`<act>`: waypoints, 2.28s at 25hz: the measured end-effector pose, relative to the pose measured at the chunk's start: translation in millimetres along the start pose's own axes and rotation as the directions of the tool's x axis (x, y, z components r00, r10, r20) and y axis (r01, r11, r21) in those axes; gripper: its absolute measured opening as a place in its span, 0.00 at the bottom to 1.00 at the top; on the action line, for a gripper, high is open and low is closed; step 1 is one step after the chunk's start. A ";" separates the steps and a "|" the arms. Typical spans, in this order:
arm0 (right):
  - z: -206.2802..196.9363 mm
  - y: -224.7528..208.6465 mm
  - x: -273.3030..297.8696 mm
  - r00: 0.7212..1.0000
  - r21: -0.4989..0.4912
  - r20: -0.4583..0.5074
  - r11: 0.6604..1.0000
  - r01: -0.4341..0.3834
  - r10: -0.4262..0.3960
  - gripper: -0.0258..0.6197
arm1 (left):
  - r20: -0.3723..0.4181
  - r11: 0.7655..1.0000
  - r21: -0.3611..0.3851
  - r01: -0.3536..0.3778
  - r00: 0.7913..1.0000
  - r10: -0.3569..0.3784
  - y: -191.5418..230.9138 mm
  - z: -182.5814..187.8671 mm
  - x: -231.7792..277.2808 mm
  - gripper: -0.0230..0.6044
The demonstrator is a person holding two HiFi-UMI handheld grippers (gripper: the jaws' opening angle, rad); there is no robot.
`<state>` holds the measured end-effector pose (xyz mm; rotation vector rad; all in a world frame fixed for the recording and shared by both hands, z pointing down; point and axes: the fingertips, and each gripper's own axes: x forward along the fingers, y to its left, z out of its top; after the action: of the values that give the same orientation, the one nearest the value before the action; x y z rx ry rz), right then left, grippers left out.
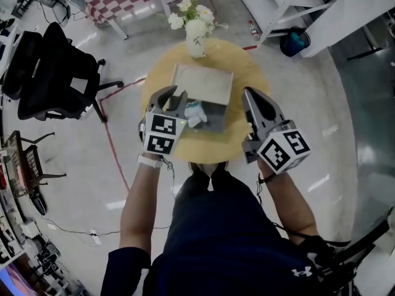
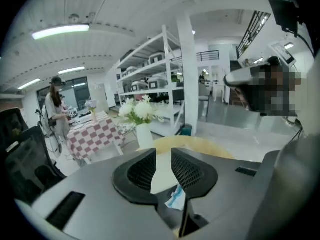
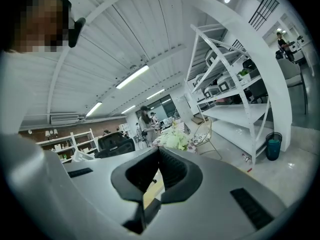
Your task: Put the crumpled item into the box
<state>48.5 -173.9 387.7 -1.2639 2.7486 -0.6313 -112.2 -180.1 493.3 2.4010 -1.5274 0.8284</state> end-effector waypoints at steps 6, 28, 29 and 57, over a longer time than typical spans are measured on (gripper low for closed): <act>12.2 17.7 2.7 0.999 -0.015 0.019 0.999 -0.039 0.039 0.04 | 0.137 0.996 -0.058 -0.066 0.988 0.073 14.2 40.0 -42.6 0.15; 80.7 71.9 -14.3 0.977 -0.193 0.160 0.975 -0.112 0.143 0.04 | 0.477 0.983 -0.160 -0.086 0.865 0.153 11.8 130.3 -150.8 0.07; 82.5 73.6 -15.2 0.975 -0.196 0.164 0.974 -0.114 0.147 0.04 | 0.481 0.982 -0.166 -0.091 0.862 0.161 13.0 131.2 -153.6 0.07; 119.1 67.8 -22.2 0.963 -0.288 0.244 0.957 -0.043 0.117 0.04 | 0.558 0.969 -0.222 -0.107 0.801 0.217 35.1 160.1 -162.2 0.07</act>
<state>40.0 -158.9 250.0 -1.1733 2.7155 -0.0605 -137.2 -138.6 267.8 2.5342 -1.9326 -0.0648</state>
